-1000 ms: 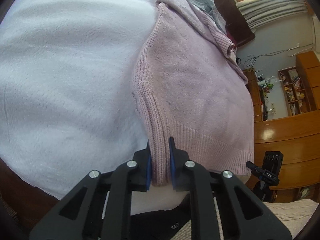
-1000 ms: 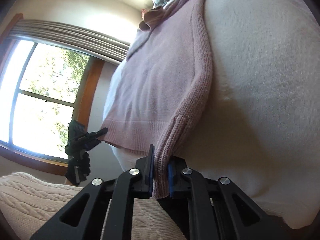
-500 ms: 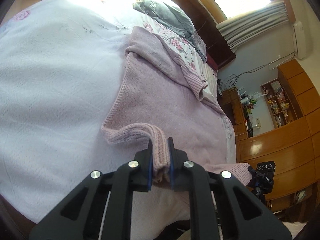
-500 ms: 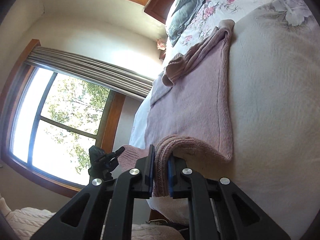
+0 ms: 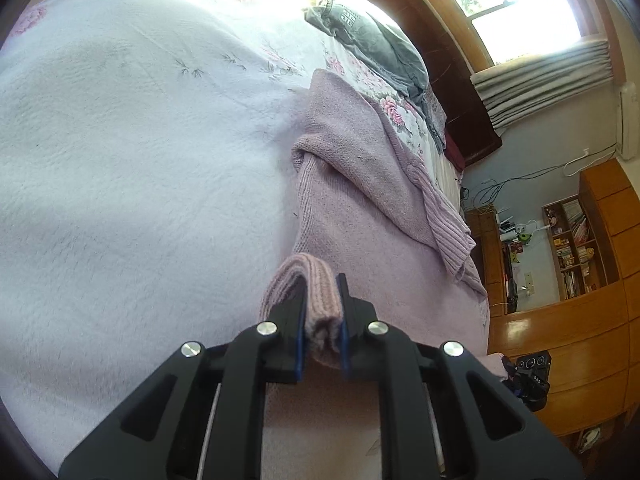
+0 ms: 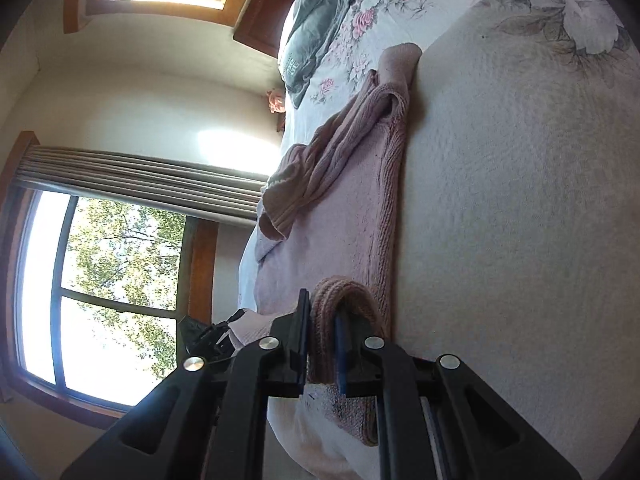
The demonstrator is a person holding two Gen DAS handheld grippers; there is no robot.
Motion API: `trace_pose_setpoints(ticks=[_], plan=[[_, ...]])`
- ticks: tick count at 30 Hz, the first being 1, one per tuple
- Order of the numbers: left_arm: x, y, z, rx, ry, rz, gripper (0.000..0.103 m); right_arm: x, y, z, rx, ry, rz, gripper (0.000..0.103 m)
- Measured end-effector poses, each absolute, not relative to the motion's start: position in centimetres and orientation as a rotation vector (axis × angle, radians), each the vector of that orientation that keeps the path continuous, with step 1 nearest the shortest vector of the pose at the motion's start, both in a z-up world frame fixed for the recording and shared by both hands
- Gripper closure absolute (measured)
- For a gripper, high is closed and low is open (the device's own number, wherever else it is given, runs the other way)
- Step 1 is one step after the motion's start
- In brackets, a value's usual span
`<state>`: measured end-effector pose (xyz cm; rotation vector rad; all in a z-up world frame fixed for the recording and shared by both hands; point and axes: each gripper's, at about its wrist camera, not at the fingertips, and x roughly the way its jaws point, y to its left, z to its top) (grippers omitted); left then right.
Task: Fold small clothes
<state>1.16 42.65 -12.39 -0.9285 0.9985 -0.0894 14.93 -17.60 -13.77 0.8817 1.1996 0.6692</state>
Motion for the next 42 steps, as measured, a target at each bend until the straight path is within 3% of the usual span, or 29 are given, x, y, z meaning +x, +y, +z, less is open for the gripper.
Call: trace_pose_setpoints(ticks=[4, 7, 8, 9, 11, 17, 22, 31, 33, 35, 37, 42], plan=[[1.6, 43.0, -13.0, -0.963, 1.021, -0.094, 0.087, 15.6, -18.2, -14.6, 0.914, 1.229, 0.643, 0.088], [1.6, 43.3, -12.7, -0.966, 1.015, -0.094, 0.079, 16.2, -18.5, -14.8, 0.938, 1.240, 0.642, 0.082], [1.5, 43.5, -12.5, -0.972, 1.007, -0.088, 0.074, 16.3, -18.6, -14.6, 0.937, 1.236, 0.635, 0.077], [1.2, 43.8, -12.1, -0.976, 0.992, -0.074, 0.060, 16.3, -18.8, -14.4, 0.936, 1.229, 0.627, 0.074], [0.8, 44.2, -11.5, -0.974, 0.965, -0.059, 0.056, 16.3, -19.6, -13.8, 0.929, 1.210, 0.586, 0.052], [0.5, 42.6, -9.3, -0.774, 0.988, -0.054, 0.054, 15.4, -21.3, -11.6, 0.874, 1.155, 0.550, 0.051], [2.5, 39.5, -7.9, -0.483, 1.024, -0.044, 0.039, 14.2, -20.1, -10.2, 0.755, 1.166, 0.551, 0.048], [7.4, 37.0, -9.2, -0.277, 1.099, -0.094, 0.037, 13.2, -16.9, -10.0, 0.604, 1.214, 0.583, 0.047], [7.9, 36.8, -9.4, -0.280, 1.104, -0.107, 0.042, 13.1, -16.5, -10.0, 0.588, 1.220, 0.584, 0.047], [8.2, 36.4, -9.5, -0.285, 1.115, -0.135, 0.059, 13.1, -16.2, -9.9, 0.561, 1.224, 0.581, 0.047], [8.2, 35.8, -9.5, -0.263, 1.124, -0.146, 0.087, 13.2, -15.8, -9.7, 0.521, 1.226, 0.575, 0.047], [7.2, 34.9, -8.8, -0.277, 1.096, -0.196, 0.093, 14.2, -14.4, -8.8, 0.410, 1.203, 0.584, 0.042]])
